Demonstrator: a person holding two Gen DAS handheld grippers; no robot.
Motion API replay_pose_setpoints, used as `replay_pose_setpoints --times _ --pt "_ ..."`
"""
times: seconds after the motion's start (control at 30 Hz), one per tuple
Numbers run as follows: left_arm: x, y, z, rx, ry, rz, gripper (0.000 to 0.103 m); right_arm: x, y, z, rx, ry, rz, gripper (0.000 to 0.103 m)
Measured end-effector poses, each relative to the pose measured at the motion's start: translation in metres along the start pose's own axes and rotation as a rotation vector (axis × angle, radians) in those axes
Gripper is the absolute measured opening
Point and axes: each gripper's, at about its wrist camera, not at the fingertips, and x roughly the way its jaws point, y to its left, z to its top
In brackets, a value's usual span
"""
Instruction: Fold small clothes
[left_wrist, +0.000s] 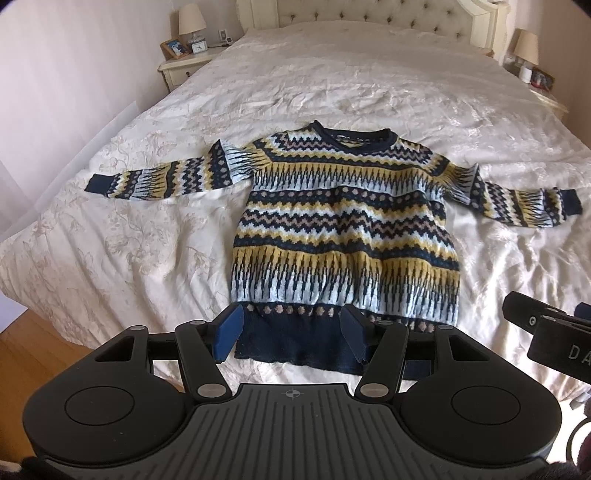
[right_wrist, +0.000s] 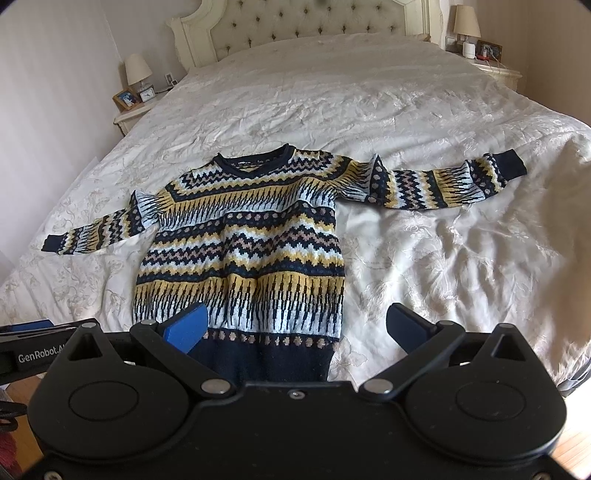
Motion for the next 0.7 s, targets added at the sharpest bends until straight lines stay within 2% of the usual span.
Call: replay_pose_setpoints --times 0.33,0.7 --pt "0.007 -0.005 0.008 0.006 0.025 0.003 0.057 0.009 -0.003 0.003 0.007 0.013 0.002 0.102" --pt "0.032 0.001 0.024 -0.005 0.085 -0.015 0.057 0.031 0.000 0.012 0.020 0.076 -0.014 0.102"
